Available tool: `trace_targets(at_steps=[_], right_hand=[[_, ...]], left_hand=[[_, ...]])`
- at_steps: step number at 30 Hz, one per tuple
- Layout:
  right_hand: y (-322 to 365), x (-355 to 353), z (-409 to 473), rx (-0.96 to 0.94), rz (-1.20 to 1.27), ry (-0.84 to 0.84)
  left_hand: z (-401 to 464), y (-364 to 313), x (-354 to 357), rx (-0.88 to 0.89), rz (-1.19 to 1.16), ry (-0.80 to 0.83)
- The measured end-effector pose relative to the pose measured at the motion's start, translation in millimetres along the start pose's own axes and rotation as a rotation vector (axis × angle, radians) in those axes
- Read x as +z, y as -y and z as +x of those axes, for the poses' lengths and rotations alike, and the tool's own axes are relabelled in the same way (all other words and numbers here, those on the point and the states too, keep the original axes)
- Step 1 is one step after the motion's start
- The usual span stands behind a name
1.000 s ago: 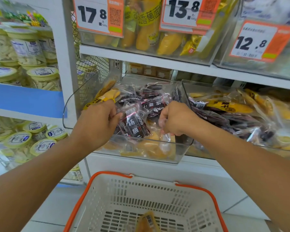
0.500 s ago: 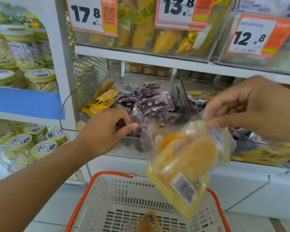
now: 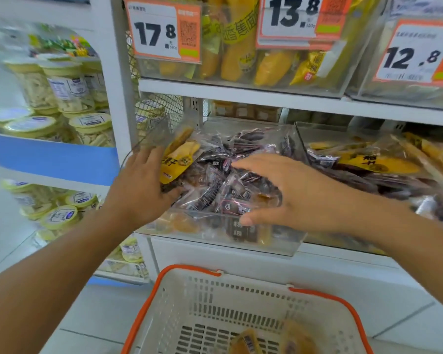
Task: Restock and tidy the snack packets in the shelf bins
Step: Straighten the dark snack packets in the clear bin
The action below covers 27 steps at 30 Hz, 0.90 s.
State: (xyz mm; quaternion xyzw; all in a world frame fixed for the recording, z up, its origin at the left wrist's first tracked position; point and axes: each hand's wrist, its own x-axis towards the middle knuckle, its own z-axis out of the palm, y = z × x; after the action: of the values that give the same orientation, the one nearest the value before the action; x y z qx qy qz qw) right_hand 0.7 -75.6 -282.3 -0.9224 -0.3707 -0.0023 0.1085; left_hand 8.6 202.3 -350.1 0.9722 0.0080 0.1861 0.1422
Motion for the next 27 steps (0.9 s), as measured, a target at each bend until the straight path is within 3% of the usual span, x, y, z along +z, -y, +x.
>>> trace_targets(at_steps=[4, 9, 14, 16, 19, 20, 24, 27], right_hand=[[10, 23, 49, -0.093, -0.102, 0.116], [-3, 16, 71, -0.077, -0.235, 0.249], [-25, -15, 57, 0.197, -0.411, 0.526], [-20, -28, 66, 0.183, -0.306, 0.397], [-3, -22, 97, -0.015, -0.253, -0.009], [2, -13, 109, -0.095, -0.309, -0.042], [6, 28, 155, -0.191, -0.408, 0.108], [3, 38, 167, -0.226, -0.292, -0.023]], left_hand=[[8, 2, 7, -0.110, -0.111, 0.107], [13, 10, 9, -0.084, -0.144, 0.177], [8, 13, 7, -0.012, -0.133, -0.059], [7, 6, 2, 0.046, -0.148, -0.213], [7, -8, -10, 0.090, -0.264, -0.325], [5, -12, -12, 0.089, -0.251, -0.323], [-3, -4, -8, 0.046, -0.165, -0.214], [-6, 2, -6, 0.003, -0.168, -0.097]])
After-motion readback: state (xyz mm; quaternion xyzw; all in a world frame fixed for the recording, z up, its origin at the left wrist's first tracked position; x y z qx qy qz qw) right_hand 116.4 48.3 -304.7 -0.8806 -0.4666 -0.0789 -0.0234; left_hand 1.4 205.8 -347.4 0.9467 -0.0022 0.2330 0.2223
